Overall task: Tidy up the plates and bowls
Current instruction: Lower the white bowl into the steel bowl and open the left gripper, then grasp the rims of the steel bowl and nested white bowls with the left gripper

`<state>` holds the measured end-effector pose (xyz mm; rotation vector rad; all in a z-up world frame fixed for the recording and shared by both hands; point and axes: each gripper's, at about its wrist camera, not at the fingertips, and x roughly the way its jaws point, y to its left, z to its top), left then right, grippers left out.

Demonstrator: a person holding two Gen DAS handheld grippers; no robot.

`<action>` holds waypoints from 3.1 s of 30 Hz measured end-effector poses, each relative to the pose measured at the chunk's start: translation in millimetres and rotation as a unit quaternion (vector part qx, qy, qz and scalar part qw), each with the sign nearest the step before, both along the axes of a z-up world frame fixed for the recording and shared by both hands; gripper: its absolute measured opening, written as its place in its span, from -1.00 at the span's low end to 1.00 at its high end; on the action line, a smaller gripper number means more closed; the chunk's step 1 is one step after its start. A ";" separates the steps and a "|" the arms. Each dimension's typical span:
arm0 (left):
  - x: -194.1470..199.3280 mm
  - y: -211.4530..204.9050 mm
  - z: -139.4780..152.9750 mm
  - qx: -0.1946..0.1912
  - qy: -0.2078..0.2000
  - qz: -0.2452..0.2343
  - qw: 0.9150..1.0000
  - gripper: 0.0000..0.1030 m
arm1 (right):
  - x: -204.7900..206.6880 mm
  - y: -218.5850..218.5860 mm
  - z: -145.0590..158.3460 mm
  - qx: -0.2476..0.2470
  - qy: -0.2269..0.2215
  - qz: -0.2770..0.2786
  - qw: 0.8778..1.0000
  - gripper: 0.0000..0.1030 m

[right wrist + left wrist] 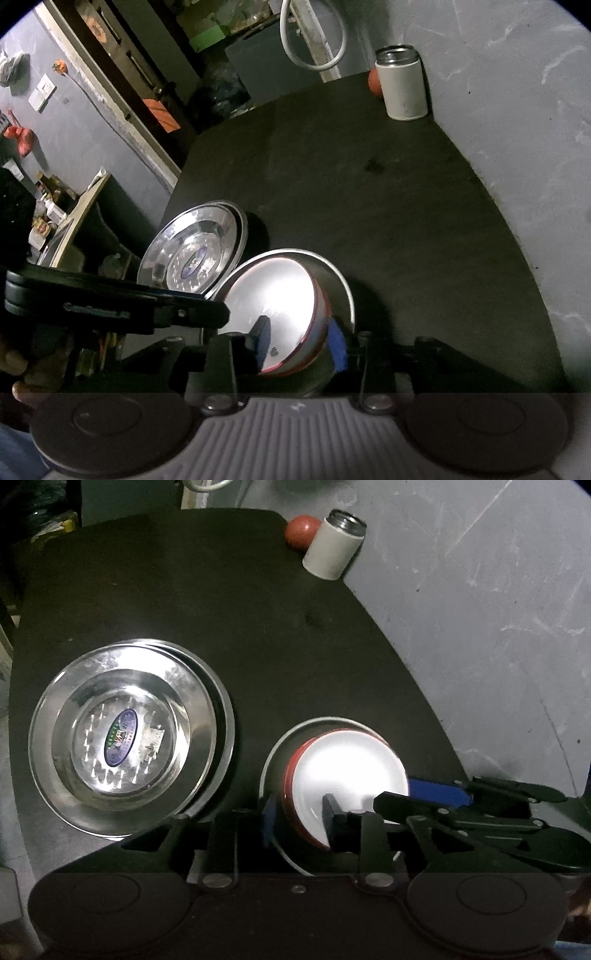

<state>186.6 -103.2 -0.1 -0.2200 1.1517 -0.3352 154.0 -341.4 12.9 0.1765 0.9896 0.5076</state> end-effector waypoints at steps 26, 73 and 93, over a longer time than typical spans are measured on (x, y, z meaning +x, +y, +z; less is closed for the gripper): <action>-9.4 26.3 -17.1 0.038 0.064 0.063 0.995 0.89 | -2.4 -34.7 -12.3 -0.052 0.022 -0.109 0.992 0.99; 7.6 9.2 -37.4 0.085 0.084 0.041 0.992 0.90 | 16.6 -18.6 -30.4 -0.127 0.035 -0.064 0.989 0.99; 4.7 -2.1 -25.3 0.030 0.044 0.003 0.999 -0.27 | 13.4 -16.8 -22.7 -0.060 0.024 -0.012 0.998 -0.02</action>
